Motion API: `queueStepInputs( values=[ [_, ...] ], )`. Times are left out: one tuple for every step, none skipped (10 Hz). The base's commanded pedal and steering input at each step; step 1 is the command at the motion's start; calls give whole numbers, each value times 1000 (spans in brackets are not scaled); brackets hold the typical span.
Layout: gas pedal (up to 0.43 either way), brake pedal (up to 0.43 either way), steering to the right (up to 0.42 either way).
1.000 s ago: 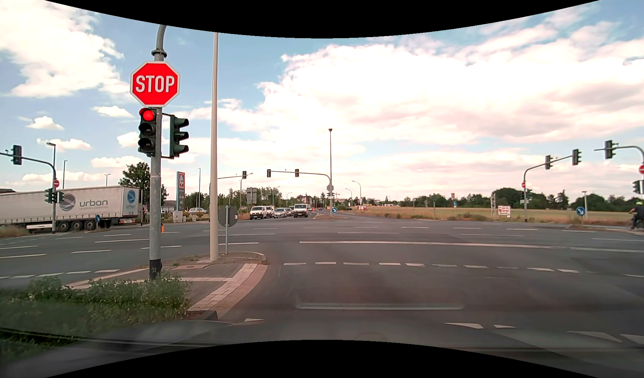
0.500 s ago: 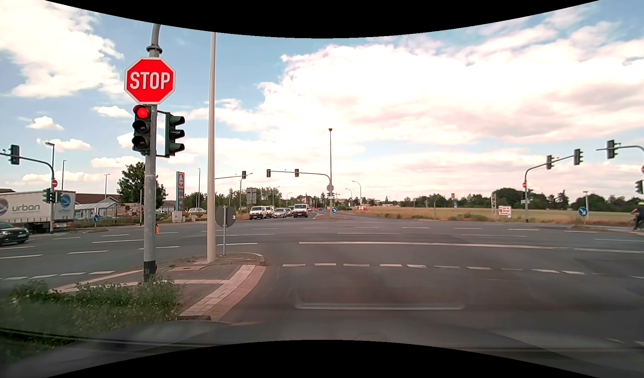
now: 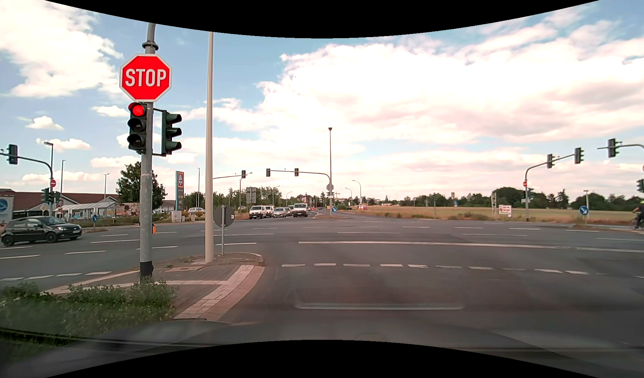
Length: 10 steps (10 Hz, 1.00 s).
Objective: Follow the waypoints while adhering to traffic rules and regulations
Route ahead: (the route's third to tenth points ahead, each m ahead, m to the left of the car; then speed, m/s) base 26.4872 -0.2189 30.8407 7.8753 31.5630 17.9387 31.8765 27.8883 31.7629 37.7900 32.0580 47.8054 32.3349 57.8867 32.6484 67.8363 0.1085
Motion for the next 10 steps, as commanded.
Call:
queueStepInputs(
  values=[
    [0, 256, -4],
    [0, 250, -5],
    [0, 262, -5],
    [0, 274, -5],
    [0, 287, -5],
    [0, 293, -5],
    [0, 311, -4],
    [0, 329, -5],
    [0, 341, -5],
    [0, 354, -4]
  ],
)
